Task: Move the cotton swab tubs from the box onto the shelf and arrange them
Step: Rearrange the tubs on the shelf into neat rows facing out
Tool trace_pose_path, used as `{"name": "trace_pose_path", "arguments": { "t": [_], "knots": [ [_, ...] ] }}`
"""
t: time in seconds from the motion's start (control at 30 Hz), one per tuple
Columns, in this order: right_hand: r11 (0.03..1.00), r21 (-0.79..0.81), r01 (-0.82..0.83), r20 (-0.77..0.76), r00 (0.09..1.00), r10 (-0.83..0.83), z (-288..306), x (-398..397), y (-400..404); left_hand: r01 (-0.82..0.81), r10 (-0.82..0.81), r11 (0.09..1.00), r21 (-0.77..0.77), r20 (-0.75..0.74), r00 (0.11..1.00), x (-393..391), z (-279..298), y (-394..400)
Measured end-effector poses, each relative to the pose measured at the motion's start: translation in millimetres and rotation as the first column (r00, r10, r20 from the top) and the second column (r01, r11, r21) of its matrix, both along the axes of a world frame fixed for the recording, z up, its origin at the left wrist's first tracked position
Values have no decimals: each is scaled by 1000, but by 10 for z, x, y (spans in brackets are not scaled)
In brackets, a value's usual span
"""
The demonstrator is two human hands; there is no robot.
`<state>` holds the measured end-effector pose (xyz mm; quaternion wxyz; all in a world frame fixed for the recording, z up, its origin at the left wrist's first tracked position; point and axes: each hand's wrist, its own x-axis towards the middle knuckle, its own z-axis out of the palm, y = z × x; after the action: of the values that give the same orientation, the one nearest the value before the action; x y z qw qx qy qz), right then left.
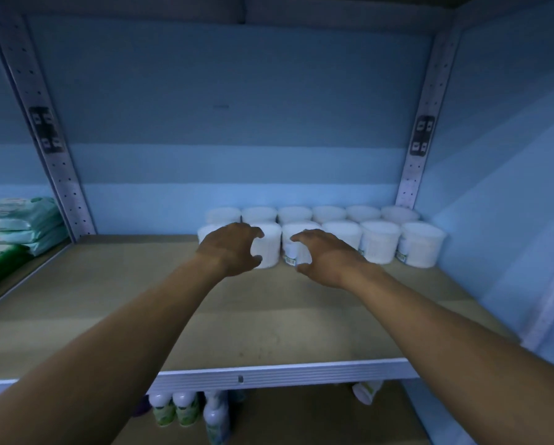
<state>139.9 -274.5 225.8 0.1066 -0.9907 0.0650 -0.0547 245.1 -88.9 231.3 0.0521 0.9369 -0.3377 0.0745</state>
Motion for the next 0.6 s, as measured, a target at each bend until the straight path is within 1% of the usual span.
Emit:
{"name": "trace_pose_path", "arguments": {
  "t": [0.2, 0.33, 0.43, 0.6],
  "knots": [
    [997, -3, 73, -6, 997, -73, 48, -624, -179, 69, -69, 998, 4, -31, 997, -382, -33, -105],
    [991, -36, 130, -8, 991, -130, 113, -1034, -283, 126, -127, 991, -40, -30, 991, -675, -16, -171],
    [983, -18, 183, -16, 983, -183, 98, -1193, -383, 187, -193, 978, -95, -49, 980, -864, -23, -240],
    [977, -18, 212, 2, 977, -212, -36, -1309, -662, 276, -284, 954, -121, -55, 957, -974, -165, -564]
  ]
}}
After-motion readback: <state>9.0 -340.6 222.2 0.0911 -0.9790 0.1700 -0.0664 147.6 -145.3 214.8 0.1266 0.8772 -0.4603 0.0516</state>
